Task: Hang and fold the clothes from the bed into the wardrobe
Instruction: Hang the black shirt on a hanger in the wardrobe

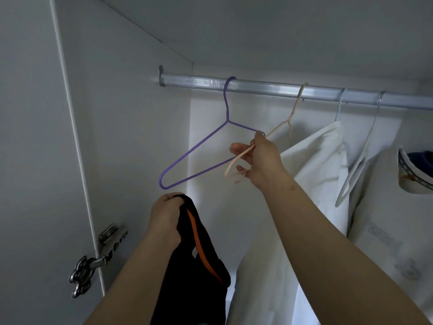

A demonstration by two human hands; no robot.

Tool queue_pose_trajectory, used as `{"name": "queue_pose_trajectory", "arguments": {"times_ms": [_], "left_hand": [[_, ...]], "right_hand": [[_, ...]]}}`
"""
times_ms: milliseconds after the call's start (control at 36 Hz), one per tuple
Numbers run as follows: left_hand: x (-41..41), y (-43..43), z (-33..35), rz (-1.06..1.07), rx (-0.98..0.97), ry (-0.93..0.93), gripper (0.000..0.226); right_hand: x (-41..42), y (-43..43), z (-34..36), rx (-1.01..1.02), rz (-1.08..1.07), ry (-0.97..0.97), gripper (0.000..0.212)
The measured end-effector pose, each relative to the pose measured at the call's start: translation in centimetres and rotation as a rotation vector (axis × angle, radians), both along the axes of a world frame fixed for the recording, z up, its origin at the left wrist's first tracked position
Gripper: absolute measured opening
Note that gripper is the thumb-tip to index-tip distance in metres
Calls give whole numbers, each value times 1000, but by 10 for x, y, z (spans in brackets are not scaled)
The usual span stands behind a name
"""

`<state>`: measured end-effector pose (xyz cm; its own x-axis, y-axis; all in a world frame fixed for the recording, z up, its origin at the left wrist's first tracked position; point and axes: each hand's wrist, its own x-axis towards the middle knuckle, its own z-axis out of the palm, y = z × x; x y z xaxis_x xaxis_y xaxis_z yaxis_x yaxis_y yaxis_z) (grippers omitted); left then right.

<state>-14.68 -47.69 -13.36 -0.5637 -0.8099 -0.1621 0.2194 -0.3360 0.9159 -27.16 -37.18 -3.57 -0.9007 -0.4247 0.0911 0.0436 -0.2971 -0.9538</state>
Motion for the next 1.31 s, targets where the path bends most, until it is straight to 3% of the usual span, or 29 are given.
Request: {"name": "queue_pose_trajectory", "arguments": {"times_ms": [389,611,861,1000,1083,1222,1306], "left_hand": [[10,17,5,-61,19,-16,22],[17,39,-2,-170,6,-67,22],[16,58,-29,-295,-50,-203,26],[14,66,-39,-393,-79,-225,28],[12,67,-41,-445,-94,-244,34],[4,70,-41,-557,-88,-130,51],[-1,77,-40,-623,-180,-155,43]], "right_hand": [[10,35,7,27,-52,147,33],[45,62,-66,58,25,102,28],[80,122,-145,290,196,183,32],[93,158,-170,565,365,278,34],[95,172,-182,665,424,224,24],[92,184,-193,717,352,186,20],[87,191,-198,761,265,210,21]]}}
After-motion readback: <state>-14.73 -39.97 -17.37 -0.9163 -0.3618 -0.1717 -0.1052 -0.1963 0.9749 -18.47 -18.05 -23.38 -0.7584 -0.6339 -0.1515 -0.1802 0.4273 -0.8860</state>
